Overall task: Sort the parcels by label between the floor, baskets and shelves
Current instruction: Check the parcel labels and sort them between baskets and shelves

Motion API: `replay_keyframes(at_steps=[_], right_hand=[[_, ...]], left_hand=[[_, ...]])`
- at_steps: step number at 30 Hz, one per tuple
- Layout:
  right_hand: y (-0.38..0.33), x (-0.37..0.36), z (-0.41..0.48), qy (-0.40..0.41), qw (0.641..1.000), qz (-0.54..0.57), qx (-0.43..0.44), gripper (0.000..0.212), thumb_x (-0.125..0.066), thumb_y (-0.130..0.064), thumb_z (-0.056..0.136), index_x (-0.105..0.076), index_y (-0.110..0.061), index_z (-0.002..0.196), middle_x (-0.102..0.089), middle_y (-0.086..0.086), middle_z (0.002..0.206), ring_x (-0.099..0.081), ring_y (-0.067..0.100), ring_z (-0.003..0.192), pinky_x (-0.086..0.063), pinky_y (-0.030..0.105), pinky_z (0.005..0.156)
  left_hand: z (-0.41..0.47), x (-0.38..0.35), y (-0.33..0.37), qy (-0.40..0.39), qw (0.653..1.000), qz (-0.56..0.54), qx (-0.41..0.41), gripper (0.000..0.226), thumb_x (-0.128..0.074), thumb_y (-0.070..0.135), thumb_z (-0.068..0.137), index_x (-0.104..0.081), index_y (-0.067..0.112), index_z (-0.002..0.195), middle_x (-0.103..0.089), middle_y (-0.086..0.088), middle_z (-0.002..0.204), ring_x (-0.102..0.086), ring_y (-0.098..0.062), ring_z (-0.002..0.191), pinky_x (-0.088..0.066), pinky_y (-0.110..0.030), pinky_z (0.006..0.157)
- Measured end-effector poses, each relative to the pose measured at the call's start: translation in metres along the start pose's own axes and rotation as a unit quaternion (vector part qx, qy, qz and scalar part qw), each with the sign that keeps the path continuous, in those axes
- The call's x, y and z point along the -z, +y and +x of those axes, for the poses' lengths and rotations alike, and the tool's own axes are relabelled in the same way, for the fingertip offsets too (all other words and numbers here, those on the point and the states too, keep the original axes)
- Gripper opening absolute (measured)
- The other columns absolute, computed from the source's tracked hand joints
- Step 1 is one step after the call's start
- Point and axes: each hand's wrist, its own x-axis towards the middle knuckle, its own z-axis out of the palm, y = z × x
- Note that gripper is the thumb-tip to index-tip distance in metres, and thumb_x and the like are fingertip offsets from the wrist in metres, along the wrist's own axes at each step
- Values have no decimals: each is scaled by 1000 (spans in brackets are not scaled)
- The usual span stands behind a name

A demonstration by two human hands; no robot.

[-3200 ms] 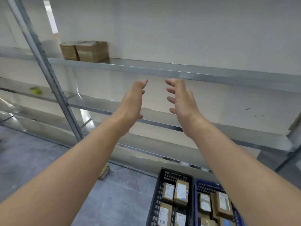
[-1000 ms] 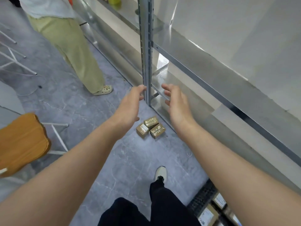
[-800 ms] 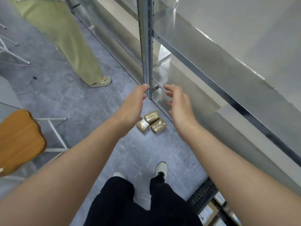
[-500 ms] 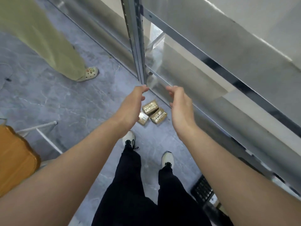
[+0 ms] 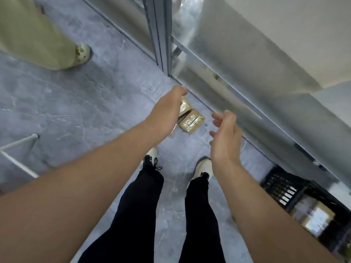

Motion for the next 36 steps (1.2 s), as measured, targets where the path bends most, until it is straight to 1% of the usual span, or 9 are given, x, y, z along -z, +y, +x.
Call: replay_keyframes(at_steps=[5, 10, 13, 16, 19, 25, 30, 32, 36], right_hand=[[73, -42, 77, -6, 999, 6, -38, 41, -38, -48, 111, -70, -37, 88, -69, -22, 81, -65, 12, 99, -53, 48, 103], [132, -75, 151, -24, 998, 5, -55, 37, -37, -45, 112, -63, -35, 89, -63, -15, 91, -59, 7, 88, -45, 34, 79], [160, -90, 189, -36, 997, 5, -70, 37, -37, -48, 111, -67, -29, 99, -65, -11, 95, -59, 10, 90, -46, 35, 83], [189, -107, 223, -63, 996, -9, -55, 42, -36, -51, 107, -67, -22, 107, -65, -7, 97, -58, 13, 90, -42, 35, 81], [209, -127, 253, -75, 994, -10, -73, 61, -30, -64, 98, -71, -27, 124, -69, -2, 124, -61, 15, 109, -42, 36, 86], [230, -153, 306, -40, 996, 5, -82, 81, -28, -71, 79, -66, -30, 138, -65, 3, 140, -59, 25, 125, -46, 48, 102], [240, -162, 345, -21, 994, 14, -111, 77, -27, -67, 85, -62, -21, 137, -64, 3, 131, -54, 22, 106, -41, 41, 84], [245, -164, 352, -32, 991, 32, -129, 82, -29, -71, 84, -60, -26, 145, -66, -1, 135, -57, 21, 113, -43, 43, 89], [249, -159, 355, -49, 981, 85, -168, 72, -36, -73, 100, -57, -30, 153, -67, 0, 143, -61, 24, 129, -47, 50, 106]], left_hand=[[80, -30, -64, 18, 998, -54, 22, 46, -32, 50, 104, -63, 26, 128, -61, -1, 122, -55, -10, 98, -36, -26, 71], [152, -62, -128, 34, 993, -95, 58, 47, -34, 50, 103, -66, 21, 123, -64, 4, 99, -57, -9, 82, -42, -28, 81], [188, -75, -158, 36, 991, -100, 79, 46, -34, 49, 103, -66, 19, 119, -63, 5, 91, -55, -10, 79, -43, -30, 87], [226, -86, -183, 20, 994, -76, 79, 40, -35, 45, 104, -64, 18, 106, -58, 3, 88, -53, -10, 74, -43, -28, 79], [264, -96, -202, 16, 996, -46, 71, 43, -37, 47, 102, -66, 18, 114, -59, 2, 93, -54, -12, 82, -41, -31, 79], [324, -112, -224, 1, 998, -28, 59, 42, -38, 50, 100, -67, 22, 111, -61, 6, 100, -57, -17, 106, -42, -45, 105], [352, -115, -237, 2, 999, -2, 51, 38, -35, 47, 102, -63, 21, 97, -65, -3, 102, -54, -19, 91, -42, -35, 82], [358, -116, -242, 3, 999, 2, 49, 33, -35, 45, 103, -59, 22, 101, -60, 4, 93, -50, -13, 83, -36, -28, 71], [364, -122, -254, 7, 1000, 7, 18, 34, -34, 46, 102, -59, 26, 90, -60, 10, 92, -54, -10, 86, -38, -27, 75]])
